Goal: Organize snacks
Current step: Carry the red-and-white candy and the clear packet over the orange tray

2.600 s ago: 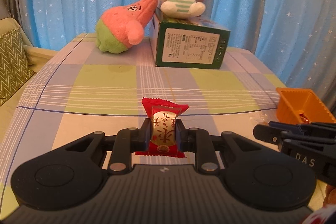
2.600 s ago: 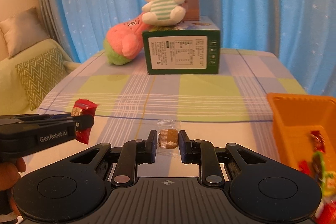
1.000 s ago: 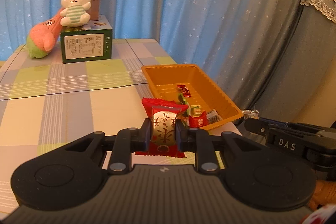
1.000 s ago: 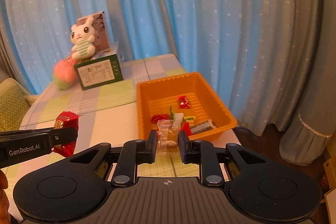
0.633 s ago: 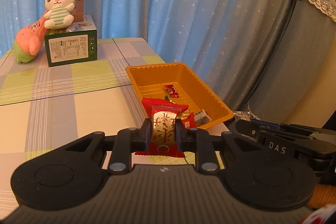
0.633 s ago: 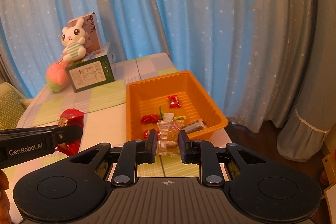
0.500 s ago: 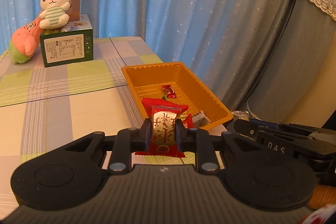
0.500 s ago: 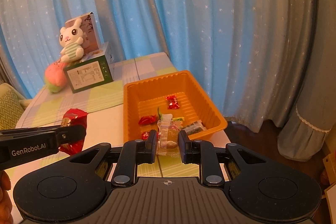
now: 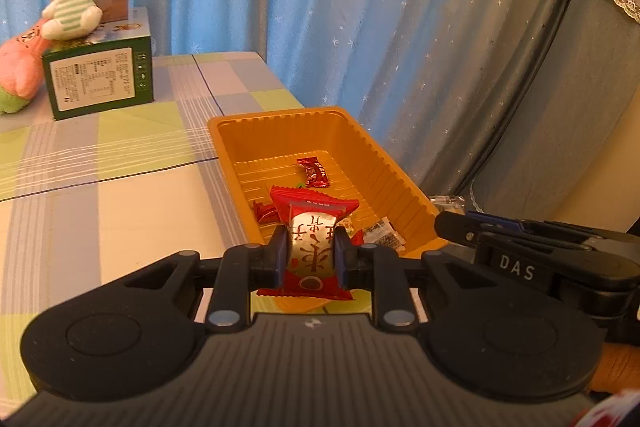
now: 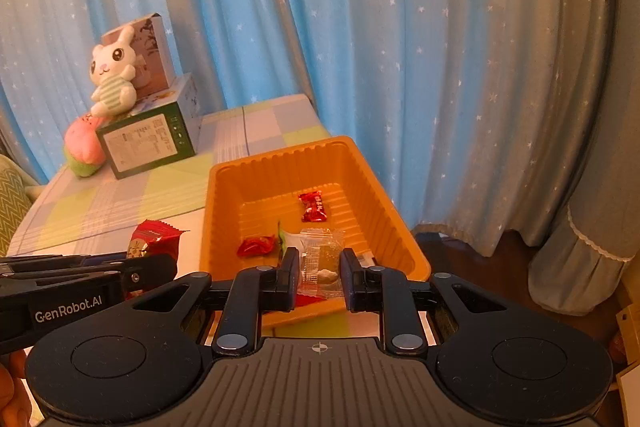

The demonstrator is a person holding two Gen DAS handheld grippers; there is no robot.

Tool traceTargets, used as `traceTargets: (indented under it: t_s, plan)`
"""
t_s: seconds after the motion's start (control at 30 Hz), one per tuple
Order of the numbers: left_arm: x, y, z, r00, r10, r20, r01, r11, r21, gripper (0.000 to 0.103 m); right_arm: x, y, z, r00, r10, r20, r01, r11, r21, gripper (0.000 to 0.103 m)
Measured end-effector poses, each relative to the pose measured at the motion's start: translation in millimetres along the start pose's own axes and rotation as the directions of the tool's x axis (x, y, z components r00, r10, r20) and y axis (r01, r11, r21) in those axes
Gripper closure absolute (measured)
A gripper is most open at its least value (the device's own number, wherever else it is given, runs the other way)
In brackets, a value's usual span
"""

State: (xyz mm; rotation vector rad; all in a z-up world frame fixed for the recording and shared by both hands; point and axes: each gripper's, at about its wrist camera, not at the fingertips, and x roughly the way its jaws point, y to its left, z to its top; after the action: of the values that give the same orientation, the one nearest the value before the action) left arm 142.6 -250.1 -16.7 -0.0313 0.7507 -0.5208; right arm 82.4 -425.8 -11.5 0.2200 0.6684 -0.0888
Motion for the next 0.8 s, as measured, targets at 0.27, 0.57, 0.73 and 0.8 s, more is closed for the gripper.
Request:
traceTargets:
  t_s: [0.27, 0.57, 0.73, 0.8]
  plan:
    - [33.6, 3.3, 15.6, 1.0, -0.02, -0.023, 0.02, 1.0, -0.001, 0.082, 35.4, -6.3, 12.0, 1.0, -0.001, -0.024, 0.001, 1.0, -0.015, 0.081]
    - [76.5, 13.1, 42.6, 0.999, -0.024, -0.046, 0.025, 1.0, 0.014, 0.082, 82.2, -10.6, 34.8, 0.998, 0.024, -0.055, -0.024, 1.0, 0.004, 0.081]
    - [97.9, 22.0, 52.1, 0.998, -0.018, -0.052, 0.018, 1.0, 0.006, 0.082, 104.8, -8.9, 48.7, 0.998, 0.029, -0.062, -0.029, 1.0, 0.0, 0.081]
    - [105.2, 26.0, 56.1, 0.998, -0.015, -0.056, 0.016, 1.0, 0.008, 0.082, 113.5, -8.5, 53.0, 0.997, 0.033, -0.067, -0.033, 0.999, 0.002, 0.081]
